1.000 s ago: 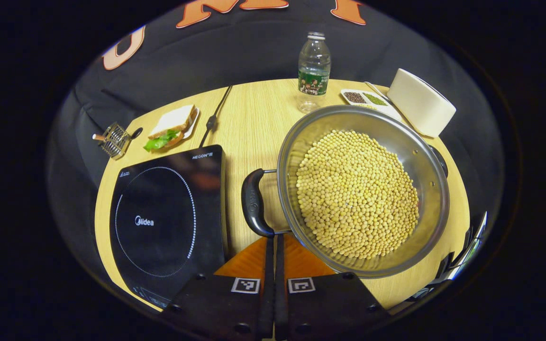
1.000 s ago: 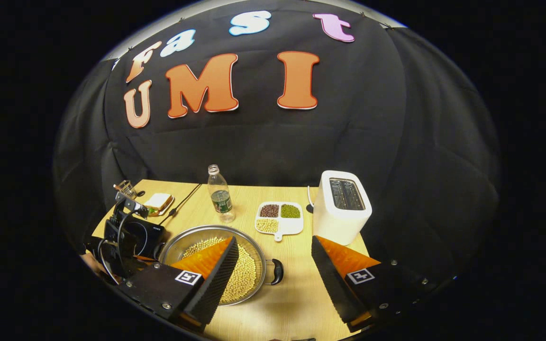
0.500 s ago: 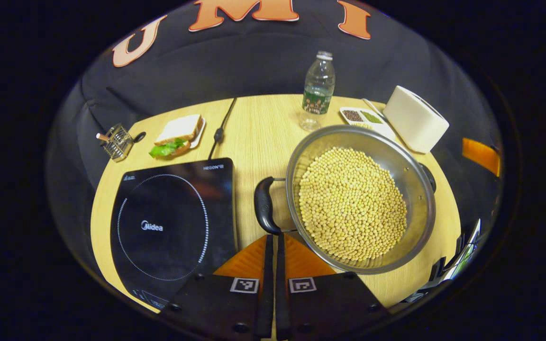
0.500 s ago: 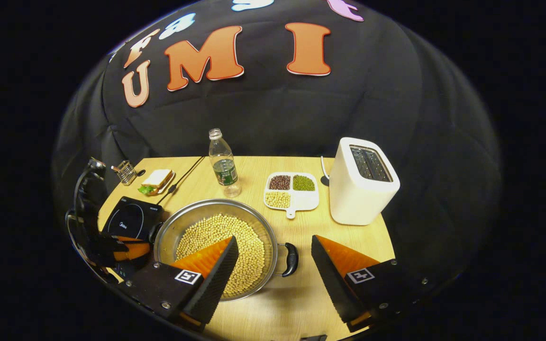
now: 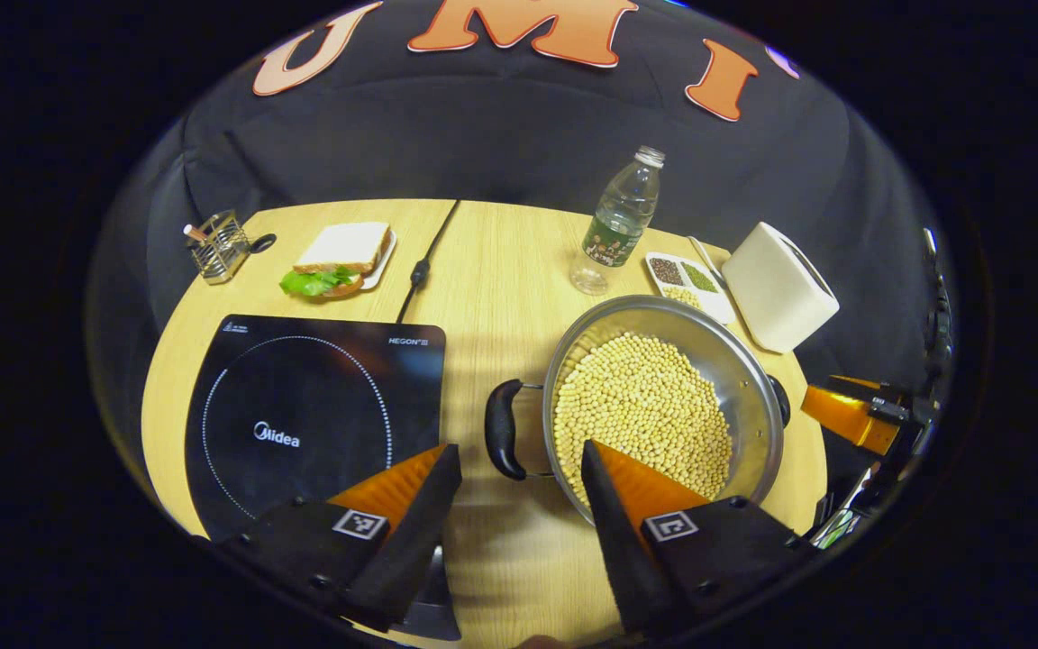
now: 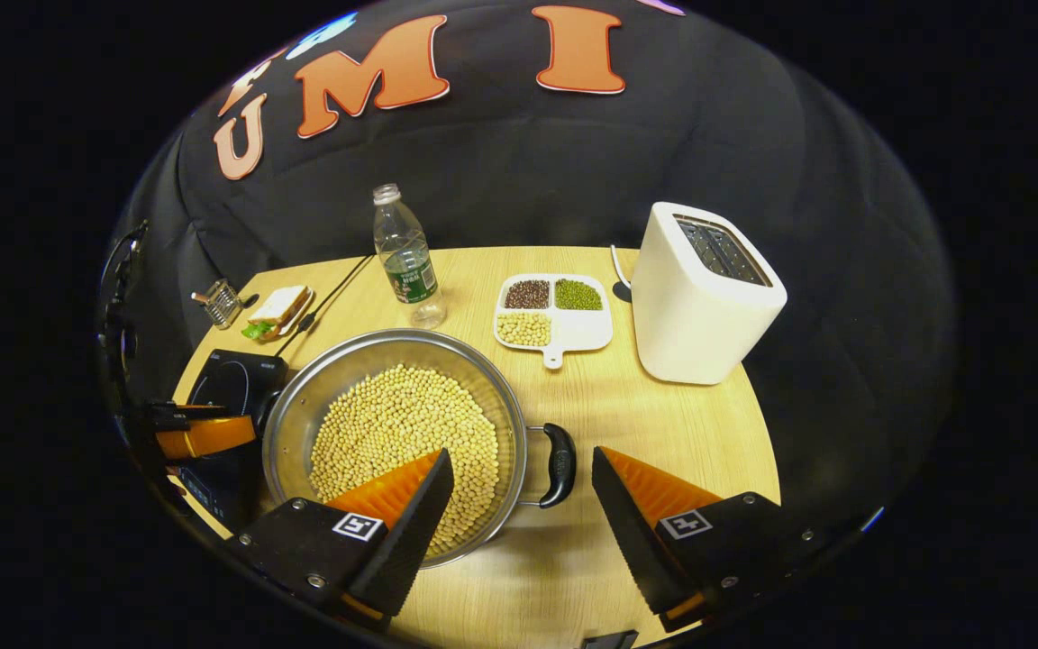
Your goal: First push the handle of the pot to place it horizontally, then grasp the pot with both hands and set it on the induction cooktop.
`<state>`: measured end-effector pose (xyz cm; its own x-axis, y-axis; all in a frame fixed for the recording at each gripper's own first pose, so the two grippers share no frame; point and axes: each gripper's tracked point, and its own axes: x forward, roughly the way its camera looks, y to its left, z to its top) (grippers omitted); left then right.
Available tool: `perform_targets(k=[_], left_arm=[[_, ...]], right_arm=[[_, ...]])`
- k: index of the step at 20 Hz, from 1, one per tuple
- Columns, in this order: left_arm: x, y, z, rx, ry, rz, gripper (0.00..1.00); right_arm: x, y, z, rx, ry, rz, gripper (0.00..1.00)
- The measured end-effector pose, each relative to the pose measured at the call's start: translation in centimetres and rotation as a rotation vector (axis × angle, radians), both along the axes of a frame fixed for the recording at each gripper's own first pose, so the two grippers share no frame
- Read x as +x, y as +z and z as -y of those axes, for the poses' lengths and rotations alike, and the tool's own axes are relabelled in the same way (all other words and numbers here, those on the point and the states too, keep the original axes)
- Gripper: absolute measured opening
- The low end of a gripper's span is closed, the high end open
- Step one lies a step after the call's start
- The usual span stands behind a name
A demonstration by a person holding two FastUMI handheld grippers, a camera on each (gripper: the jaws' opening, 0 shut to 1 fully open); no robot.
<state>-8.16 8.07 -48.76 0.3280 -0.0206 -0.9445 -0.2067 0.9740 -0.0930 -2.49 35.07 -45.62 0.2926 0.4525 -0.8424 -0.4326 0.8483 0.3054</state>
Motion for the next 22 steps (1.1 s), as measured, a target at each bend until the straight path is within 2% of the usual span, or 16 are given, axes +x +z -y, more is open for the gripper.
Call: perform_targets(k=[1,2,4,9,10,12,13,16,19,20,22], left_arm=[[0.4,-0.4,-0.1,0.014,-0.005,-0.004,0.9],[0.6,-1.1,0.0,0.018,-0.007,-0.01,0.97],[0.9,-2.6,0.2,0.02,-0.001,-0.033,0.99],[1.4,-5.7,-0.3,0.035,0.038,-0.066,0.98],[1.2,-6.1,-0.6,0.037,0.045,-0.075,0.9],[1.2,-6.7,-0.6,0.021,0.068,-0.078,0.9],[1.2,-6.9,-0.7,0.018,0.079,-0.076,0.86],[0.8,-7.4,-0.5,0.023,0.111,-0.081,0.82],[0.7,-8.2,-0.1,0.014,0.155,-0.082,0.82],[1.0,-8.5,-0.1,0.01,0.161,-0.076,0.8],[1.1,-8.6,0.2,0.02,0.151,-0.068,0.76]], right_arm=[[0.0,-0.3,-0.1,-0.006,0.001,-0.007,0.96],[-0.1,-0.7,-0.2,-0.011,0.0,-0.015,0.96],[-0.1,-1.2,-0.4,-0.02,-0.001,-0.027,0.96],[-0.4,-3.6,-0.7,-0.058,0.003,-0.074,0.95],[-0.6,-4.2,-0.8,-0.06,0.002,-0.087,0.93],[-0.5,-5.1,-0.7,-0.08,-0.011,-0.094,0.87],[-0.4,-5.6,-0.6,-0.091,-0.02,-0.097,0.85],[-0.9,-6.6,-1.1,-0.087,-0.072,-0.138,0.78],[-1.0,-7.6,-1.0,-0.11,-0.107,-0.138,0.74],[-1.2,-8.0,-1.0,-0.118,-0.113,-0.143,0.66],[-1.1,-8.2,-1.1,-0.121,-0.129,-0.146,0.66]])
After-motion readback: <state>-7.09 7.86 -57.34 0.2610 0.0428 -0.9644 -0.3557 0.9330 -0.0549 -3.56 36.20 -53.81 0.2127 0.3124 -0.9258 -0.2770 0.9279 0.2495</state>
